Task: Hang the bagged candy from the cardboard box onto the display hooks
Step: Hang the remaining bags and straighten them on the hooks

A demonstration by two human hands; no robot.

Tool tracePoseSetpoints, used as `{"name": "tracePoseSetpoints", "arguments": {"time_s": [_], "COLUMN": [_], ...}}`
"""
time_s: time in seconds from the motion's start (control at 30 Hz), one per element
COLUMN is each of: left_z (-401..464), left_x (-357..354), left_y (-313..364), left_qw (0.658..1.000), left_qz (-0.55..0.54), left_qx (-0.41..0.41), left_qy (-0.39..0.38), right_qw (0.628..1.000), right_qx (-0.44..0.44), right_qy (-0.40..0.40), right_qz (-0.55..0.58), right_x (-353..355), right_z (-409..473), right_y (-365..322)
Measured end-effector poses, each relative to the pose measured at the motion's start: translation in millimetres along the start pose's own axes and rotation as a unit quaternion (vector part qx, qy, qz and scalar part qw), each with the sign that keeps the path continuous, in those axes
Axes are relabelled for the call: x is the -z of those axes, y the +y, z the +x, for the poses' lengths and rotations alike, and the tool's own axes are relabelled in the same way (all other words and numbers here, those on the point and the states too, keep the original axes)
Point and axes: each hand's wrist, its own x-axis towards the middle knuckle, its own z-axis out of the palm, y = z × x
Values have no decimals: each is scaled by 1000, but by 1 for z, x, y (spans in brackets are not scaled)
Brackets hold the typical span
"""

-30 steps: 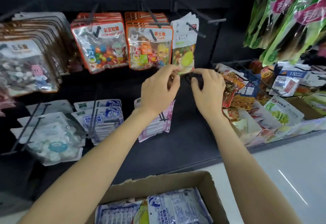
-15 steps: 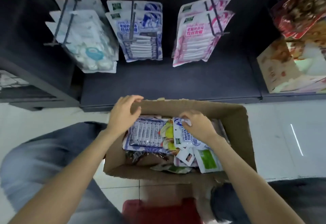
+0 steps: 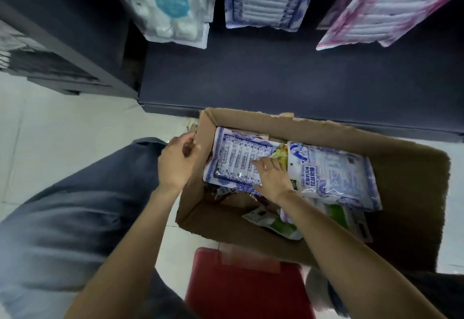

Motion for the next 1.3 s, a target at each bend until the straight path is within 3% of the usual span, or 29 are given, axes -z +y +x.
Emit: {"name": "tracePoseSetpoints", "arguments": {"time_s": [0.23,0.4,0.5,0.57,0.7,0.8,0.97,1.07,1.2,1.3], "left_z": [4,11,11,10,10,3,-27,-37,-40,-52], "left_x": [-6,-5,-6,-4,5,20,55,66,63,59], "left_y": [-1,0,-1,2,20,45,94,115,140,155], "left_qw": [999,997,996,996,998,999,982,976,965,922], "left_qz": [23,71,79,80,53,-35,-151,-158,-80,-86], "left_qx": [-18,-29,-16,-4,26,-31,-115,-147,-137,-100], "left_qy": [29,32,36,28,7,28,16,-45,-209,-363], "right_qw": [989,976,982,982,956,921,896,884,814,777], "right_qx": [-25,-2,7,-2,-48,-49,-33,77,210,291], "right_qy": [-63,-15,107,176,276,359,395,442,540,551], "right_qz": [-129,-217,-158,-61,82,145,202,131,-47,-93], "right_x": [-44,-52,-35,-18,24,50,78,102,135,153], "right_z": [42,54,46,25,-30,-65,-119,-153,-184,-206], "right_y": [-37,-44,-33,-19,-2,-3,12,21,28,31]}}
